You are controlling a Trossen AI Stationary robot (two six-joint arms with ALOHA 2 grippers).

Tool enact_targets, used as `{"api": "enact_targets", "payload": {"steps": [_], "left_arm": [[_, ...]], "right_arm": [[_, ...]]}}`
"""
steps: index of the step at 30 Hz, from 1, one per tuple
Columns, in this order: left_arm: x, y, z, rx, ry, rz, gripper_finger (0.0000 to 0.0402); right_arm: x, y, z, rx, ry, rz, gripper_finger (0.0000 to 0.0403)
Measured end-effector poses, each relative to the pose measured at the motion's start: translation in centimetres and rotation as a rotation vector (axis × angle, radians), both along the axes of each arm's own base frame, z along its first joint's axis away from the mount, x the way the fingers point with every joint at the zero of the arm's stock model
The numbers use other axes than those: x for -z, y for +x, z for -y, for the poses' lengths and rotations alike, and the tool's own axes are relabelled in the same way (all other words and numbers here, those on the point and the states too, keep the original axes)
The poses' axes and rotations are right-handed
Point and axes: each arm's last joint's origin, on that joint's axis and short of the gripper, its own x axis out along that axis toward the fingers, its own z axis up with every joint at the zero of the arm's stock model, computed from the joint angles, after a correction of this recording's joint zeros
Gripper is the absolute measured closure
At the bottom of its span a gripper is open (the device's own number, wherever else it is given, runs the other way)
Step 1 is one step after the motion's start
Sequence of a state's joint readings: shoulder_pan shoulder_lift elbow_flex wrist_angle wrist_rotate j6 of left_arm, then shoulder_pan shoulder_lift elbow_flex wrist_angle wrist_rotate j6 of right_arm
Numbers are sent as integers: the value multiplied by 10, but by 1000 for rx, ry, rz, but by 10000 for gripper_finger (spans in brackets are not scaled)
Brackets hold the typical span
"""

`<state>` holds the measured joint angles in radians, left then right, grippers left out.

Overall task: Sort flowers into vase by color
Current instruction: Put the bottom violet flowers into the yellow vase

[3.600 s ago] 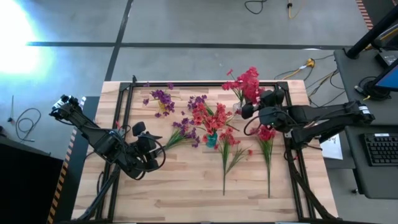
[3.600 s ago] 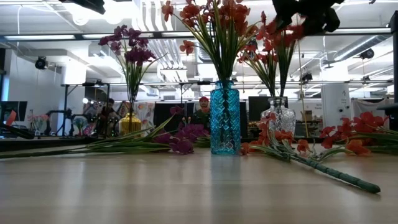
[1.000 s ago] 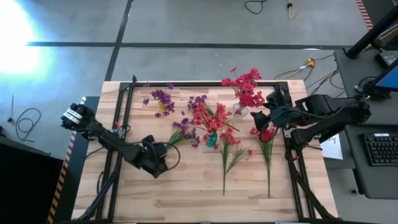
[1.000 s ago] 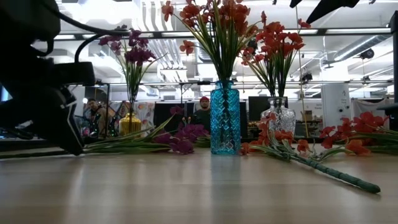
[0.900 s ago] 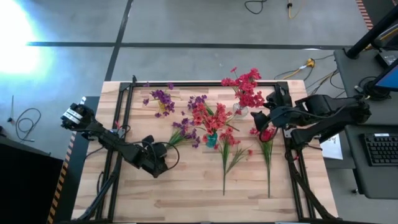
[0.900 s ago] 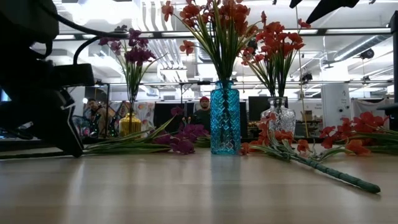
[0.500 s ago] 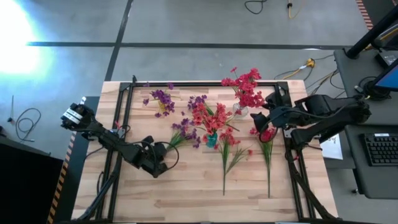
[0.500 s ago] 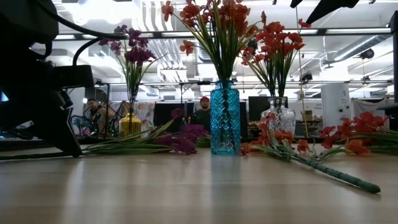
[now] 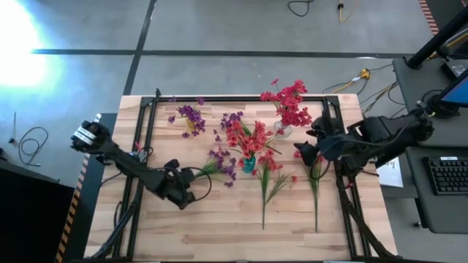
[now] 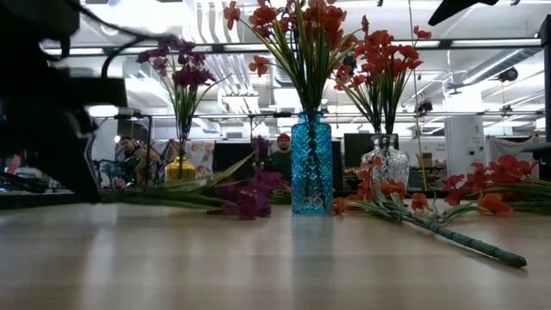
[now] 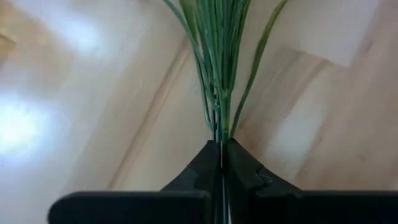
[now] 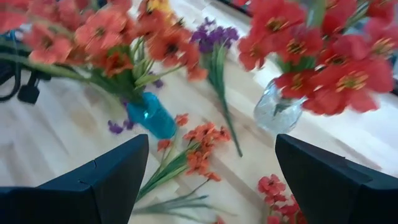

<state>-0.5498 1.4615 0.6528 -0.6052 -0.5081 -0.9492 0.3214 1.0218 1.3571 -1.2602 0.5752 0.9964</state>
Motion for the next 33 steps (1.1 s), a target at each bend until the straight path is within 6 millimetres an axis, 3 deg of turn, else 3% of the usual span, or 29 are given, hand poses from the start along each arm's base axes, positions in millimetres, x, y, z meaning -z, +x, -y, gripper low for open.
{"api": "enact_targets", "payload": {"steps": [10,18,23,27,33], "left_arm": [[-51,-5,33,118,-73,-60,401],[-102,-17,66,301,-143,77,401],[-129,-26,75,365,-82,235,401],[-137,-29,72,356,-50,280,401],[-128,-26,70,318,-22,241,401]], "right_arm": [[1,-2,-15,-100,25,-15,60],[3,-5,-31,-181,46,-25,60],[8,-12,-42,-206,110,-47,60],[14,-16,-51,-227,127,-57,60],[23,-18,-60,-222,140,-72,60]]}}
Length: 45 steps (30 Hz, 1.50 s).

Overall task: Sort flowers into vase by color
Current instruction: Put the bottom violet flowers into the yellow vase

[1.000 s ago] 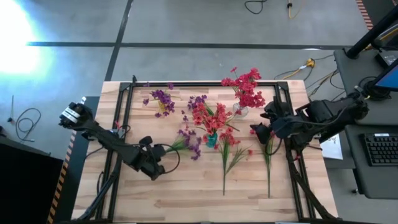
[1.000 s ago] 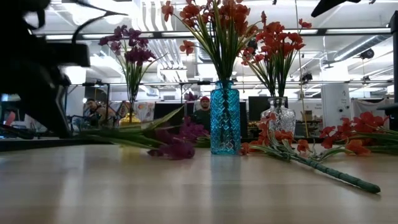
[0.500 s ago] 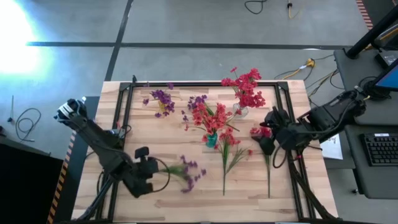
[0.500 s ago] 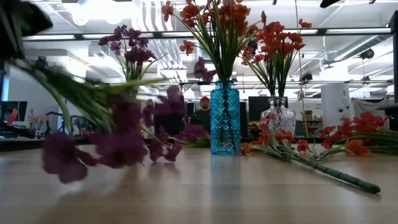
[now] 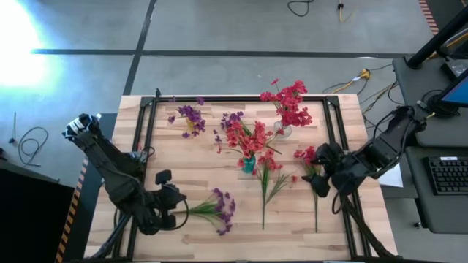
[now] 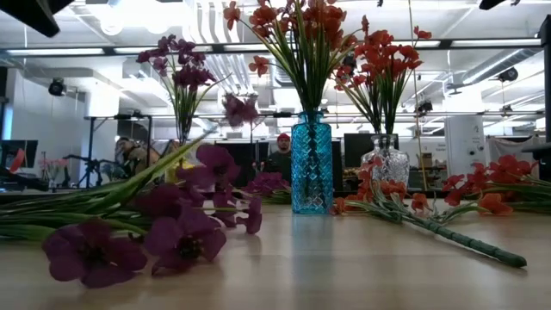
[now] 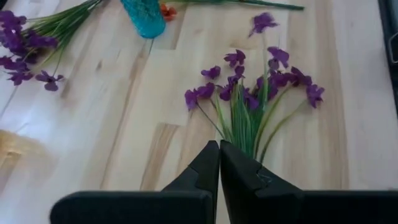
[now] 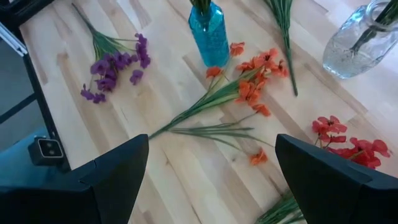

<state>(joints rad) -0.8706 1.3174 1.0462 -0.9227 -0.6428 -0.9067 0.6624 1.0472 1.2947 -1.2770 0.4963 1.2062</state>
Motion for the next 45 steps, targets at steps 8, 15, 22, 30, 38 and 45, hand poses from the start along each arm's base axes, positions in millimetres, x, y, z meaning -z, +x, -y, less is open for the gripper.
{"api": "enact_targets", "payload": {"steps": [8,15,22,30,38,45], "left_arm": [[21,19,8,19,1,-89,351],[47,29,19,-13,-24,-206,219],[77,36,27,12,128,-313,137],[88,62,60,117,27,-344,127],[106,63,50,108,55,-349,142],[124,69,35,94,38,-324,150]], "right_arm": [[8,9,-8,-5,-29,-34,60],[11,14,-12,-8,-42,-50,60],[11,15,-12,-13,-45,-50,60],[11,15,-12,-16,-51,-48,60],[11,15,-12,-18,-73,-38,60],[11,15,-12,-17,-74,-38,60]]}}
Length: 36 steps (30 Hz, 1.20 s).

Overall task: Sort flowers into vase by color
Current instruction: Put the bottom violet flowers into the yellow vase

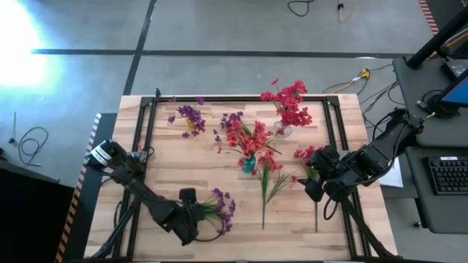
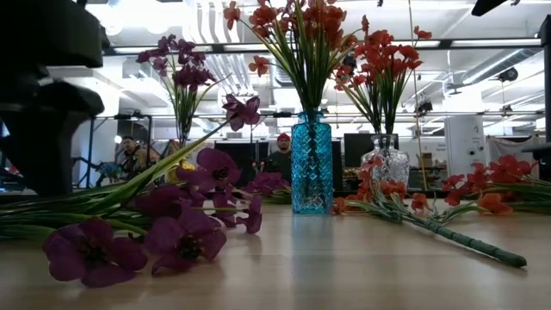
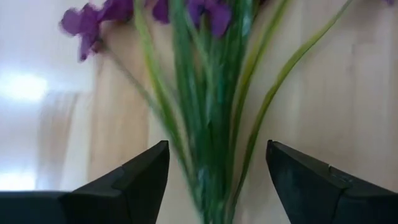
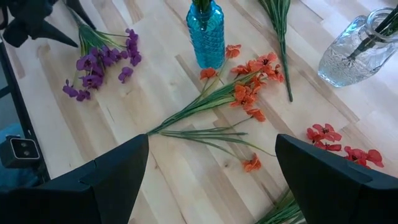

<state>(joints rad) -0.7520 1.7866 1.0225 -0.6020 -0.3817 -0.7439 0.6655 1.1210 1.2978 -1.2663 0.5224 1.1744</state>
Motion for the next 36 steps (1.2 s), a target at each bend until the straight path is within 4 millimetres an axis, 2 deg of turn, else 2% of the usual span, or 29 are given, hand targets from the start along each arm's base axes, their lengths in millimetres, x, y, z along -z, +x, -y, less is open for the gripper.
{"api": "enact_targets", "payload": {"steps": [6,10,24,31,36], "left_arm": [[7,1,-5,-14,-20,11,155],[7,0,-5,-14,-19,10,184],[7,-1,-7,-19,-7,-4,392],[5,-2,-8,-19,1,-6,397],[-14,-6,-13,1,23,48,400]], "right_arm": [[0,0,0,0,-1,1,60],[0,0,0,1,-2,2,60],[0,0,1,11,-20,16,60],[0,0,1,11,-20,17,60],[-1,1,0,0,-19,27,60]]}}
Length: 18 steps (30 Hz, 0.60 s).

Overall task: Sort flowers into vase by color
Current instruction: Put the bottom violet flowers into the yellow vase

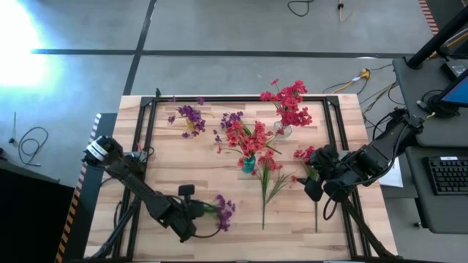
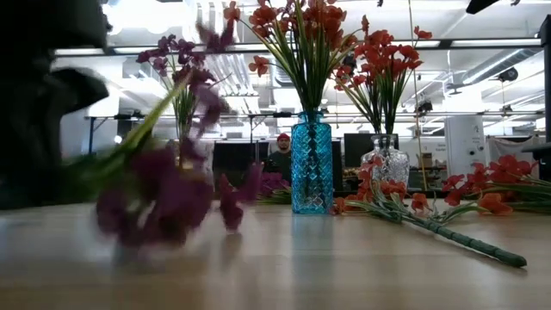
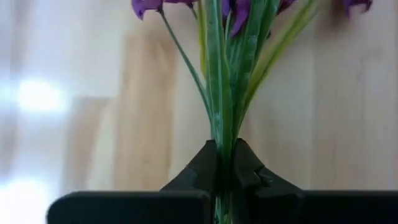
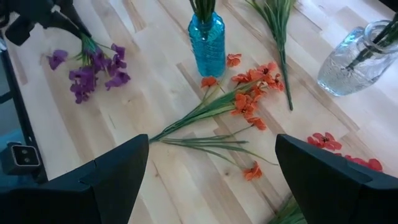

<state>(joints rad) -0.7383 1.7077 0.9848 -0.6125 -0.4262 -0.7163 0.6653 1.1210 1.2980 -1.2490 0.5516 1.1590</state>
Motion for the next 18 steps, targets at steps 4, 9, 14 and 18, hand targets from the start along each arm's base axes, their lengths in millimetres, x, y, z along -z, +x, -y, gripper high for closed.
{"api": "enact_targets", "payload": {"steps": [4,9,14,18], "left_arm": [[-26,-3,-7,27,33,104,401],[-63,-11,-19,60,102,259,401],[-110,-21,-32,53,159,509,401],[-150,-24,-36,120,170,730,402]], "right_arm": [[-1,1,-1,-15,-1,12,60],[-3,5,-3,-42,-16,57,60],[-6,10,-5,-83,-70,116,60],[-3,17,-9,-138,-167,183,60]]}}
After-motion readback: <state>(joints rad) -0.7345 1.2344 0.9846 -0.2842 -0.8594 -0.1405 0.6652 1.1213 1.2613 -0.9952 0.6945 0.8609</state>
